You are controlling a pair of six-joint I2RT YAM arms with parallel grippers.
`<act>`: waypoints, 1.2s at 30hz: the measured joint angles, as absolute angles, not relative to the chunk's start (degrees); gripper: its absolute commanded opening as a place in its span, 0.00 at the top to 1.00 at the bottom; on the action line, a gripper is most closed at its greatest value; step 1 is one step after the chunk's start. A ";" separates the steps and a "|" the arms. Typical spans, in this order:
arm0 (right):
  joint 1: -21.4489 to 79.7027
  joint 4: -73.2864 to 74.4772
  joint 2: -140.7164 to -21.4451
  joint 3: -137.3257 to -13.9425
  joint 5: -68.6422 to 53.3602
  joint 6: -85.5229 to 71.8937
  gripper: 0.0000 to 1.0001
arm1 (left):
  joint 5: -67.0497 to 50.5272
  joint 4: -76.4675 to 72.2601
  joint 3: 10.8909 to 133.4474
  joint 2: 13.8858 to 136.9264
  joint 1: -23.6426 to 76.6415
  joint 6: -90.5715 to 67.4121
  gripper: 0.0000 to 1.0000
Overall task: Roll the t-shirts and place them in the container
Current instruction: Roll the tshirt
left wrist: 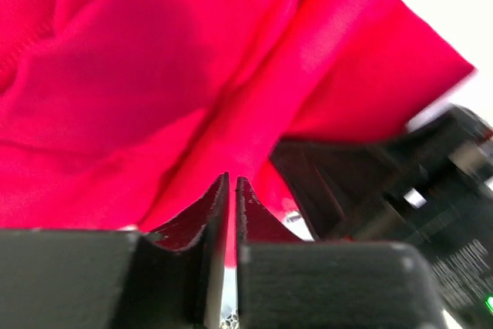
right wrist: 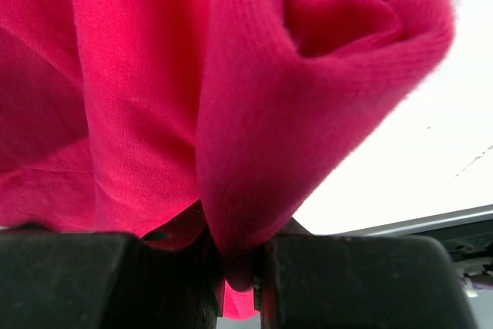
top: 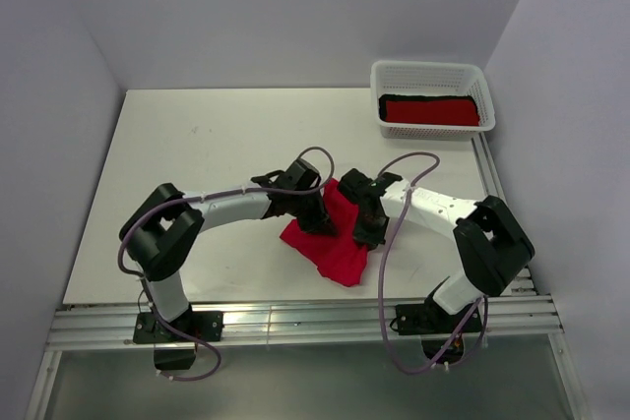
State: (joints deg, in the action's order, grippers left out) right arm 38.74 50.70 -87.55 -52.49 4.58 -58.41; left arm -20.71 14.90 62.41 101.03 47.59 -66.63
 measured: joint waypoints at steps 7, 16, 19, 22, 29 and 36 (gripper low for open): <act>38.61 51.40 -88.33 -53.71 4.40 -57.56 1.00 | -19.11 14.37 62.92 106.15 47.72 -66.67 0.94; 38.37 51.48 -89.93 -55.24 4.38 -57.87 1.00 | -19.31 12.51 63.11 108.66 48.23 -66.72 0.94; 38.35 51.51 -90.52 -55.72 4.36 -58.26 1.00 | -19.59 12.38 63.48 108.86 48.40 -66.65 0.95; 38.35 51.79 -90.59 -56.36 4.38 -58.76 1.00 | -19.57 13.28 64.69 109.69 48.49 -66.46 0.96; 38.33 52.25 -90.48 -58.57 3.95 -59.66 1.00 | -17.56 17.93 67.90 110.76 48.53 -64.62 0.96; 38.30 52.05 -89.08 -59.48 3.36 -60.40 1.00 | -14.46 22.13 70.89 112.01 49.32 -63.66 0.96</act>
